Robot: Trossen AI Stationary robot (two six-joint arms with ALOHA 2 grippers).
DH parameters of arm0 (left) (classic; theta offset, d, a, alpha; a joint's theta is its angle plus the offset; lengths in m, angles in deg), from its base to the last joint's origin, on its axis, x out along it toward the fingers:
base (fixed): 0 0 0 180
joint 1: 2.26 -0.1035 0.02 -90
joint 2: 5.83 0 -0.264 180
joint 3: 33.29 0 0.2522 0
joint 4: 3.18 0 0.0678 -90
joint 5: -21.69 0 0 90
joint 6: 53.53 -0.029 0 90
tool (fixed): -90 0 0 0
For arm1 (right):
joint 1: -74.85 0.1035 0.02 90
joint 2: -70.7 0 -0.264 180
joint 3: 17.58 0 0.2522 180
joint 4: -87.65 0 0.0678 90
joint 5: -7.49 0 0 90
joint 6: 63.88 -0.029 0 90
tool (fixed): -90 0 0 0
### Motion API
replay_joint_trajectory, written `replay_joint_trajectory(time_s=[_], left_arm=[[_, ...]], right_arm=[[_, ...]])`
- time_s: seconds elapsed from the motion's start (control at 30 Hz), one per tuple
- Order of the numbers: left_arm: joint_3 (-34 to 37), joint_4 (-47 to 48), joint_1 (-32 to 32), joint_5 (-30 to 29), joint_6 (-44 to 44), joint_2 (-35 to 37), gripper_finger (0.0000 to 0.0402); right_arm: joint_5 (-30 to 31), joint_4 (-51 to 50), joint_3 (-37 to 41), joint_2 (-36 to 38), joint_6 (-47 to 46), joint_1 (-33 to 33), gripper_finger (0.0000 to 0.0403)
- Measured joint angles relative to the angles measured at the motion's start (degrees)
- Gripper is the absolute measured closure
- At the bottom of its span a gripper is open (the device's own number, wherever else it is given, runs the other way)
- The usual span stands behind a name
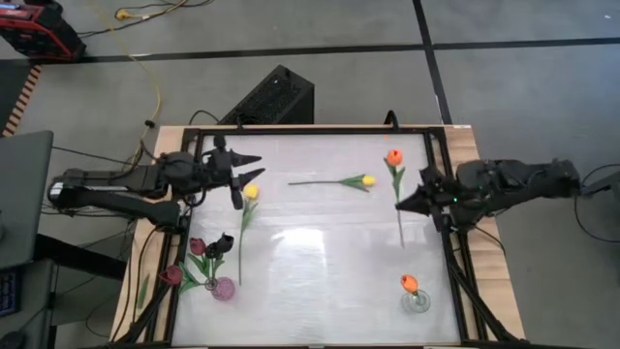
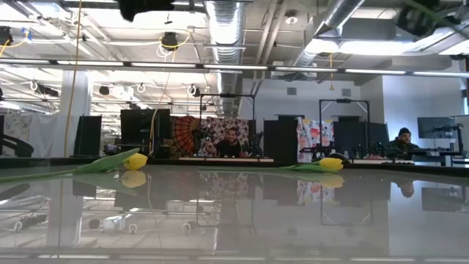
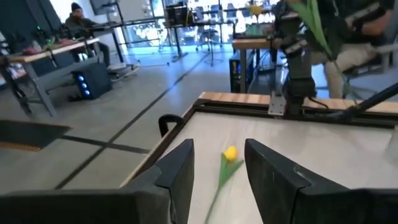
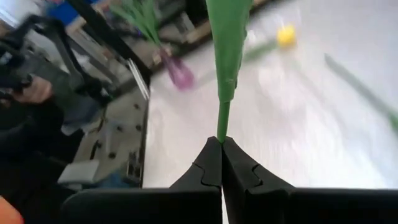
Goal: Sort flowers into vase by color
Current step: Put the orange flower into the transparent flower vase
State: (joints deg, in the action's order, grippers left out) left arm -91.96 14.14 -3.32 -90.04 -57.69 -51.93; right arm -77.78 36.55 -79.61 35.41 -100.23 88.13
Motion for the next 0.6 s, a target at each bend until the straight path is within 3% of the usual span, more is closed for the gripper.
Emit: replay_joint_trajectory(time_s=[0.23,0.3,0.5,0.6], left_arm=[[7.04,-0.39,-0.16,0.28,4.22,6.57,0.0272],[7.63,-0.32,-0.13,0.41,4.31,7.34,0.0272],[7.70,-2.12,-0.13,3.47,2.90,7.52,0.0272],[7.70,-3.31,-0.13,4.28,2.14,7.50,0.0272]], right_arm=[[12.10,-1.57,0.00,-5.07,-16.30,17.80,0.0382],[18.66,-1.42,-0.21,-7.45,-19.14,24.60,0.0383],[45.70,-9.29,-3.83,-12.09,-29.28,45.64,0.0383],[51.69,-12.75,-4.68,-13.96,-33.15,53.41,0.0383]])
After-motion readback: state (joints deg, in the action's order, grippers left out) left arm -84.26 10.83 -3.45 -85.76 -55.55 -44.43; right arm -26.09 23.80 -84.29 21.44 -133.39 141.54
